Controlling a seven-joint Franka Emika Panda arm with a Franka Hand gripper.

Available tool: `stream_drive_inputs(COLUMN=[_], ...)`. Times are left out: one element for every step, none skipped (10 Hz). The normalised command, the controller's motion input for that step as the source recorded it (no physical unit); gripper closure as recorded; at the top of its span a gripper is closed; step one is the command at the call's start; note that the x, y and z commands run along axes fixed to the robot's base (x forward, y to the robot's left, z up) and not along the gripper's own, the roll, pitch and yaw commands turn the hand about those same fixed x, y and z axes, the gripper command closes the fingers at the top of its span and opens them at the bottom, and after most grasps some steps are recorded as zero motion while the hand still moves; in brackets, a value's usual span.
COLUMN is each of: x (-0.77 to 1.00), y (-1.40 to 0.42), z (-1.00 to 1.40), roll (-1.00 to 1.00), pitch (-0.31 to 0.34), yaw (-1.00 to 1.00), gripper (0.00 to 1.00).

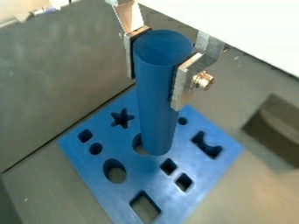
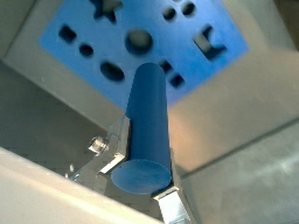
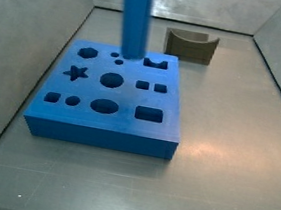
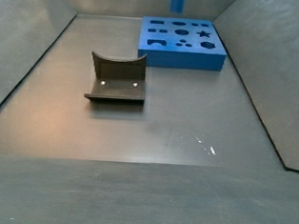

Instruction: Insert the round object.

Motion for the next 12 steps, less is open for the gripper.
stream_drive_inputs(x=[-0.68, -0.23, -0.04, -0.03, 0.00, 0.11, 0.16, 0.05, 0.00, 0.00, 0.00, 0.00], y=[0.00, 0.00, 0.01, 0.02, 0.20, 0.22, 0.32, 0.24, 0.10, 0.00, -0.17, -0.26], z=[-0.86, -0.66, -0.44, -0.34, -0.33, -0.36, -0.39, -0.45, -0.50, -0.45, -0.37, -0.26], roll=[-0.07, -0.12, 0.00, 0.00, 0.00, 0.00, 0.00, 0.00, 0.00, -0.02, -0.08, -0.02], pitch=[-0.113, -0.053, 0.000, 0.000, 0.000, 0.000, 0.000, 0.000, -0.009, -0.004, -0.019, 0.000], yaw=[0.00, 0.00, 0.00, 0.00, 0.03, 0.11, 0.15, 0.10, 0.07, 0.07, 0.12, 0.09], gripper=[1.00, 1.00, 1.00, 1.00, 1.00, 1.00, 1.00, 1.00, 1.00, 1.00, 1.00, 1.00])
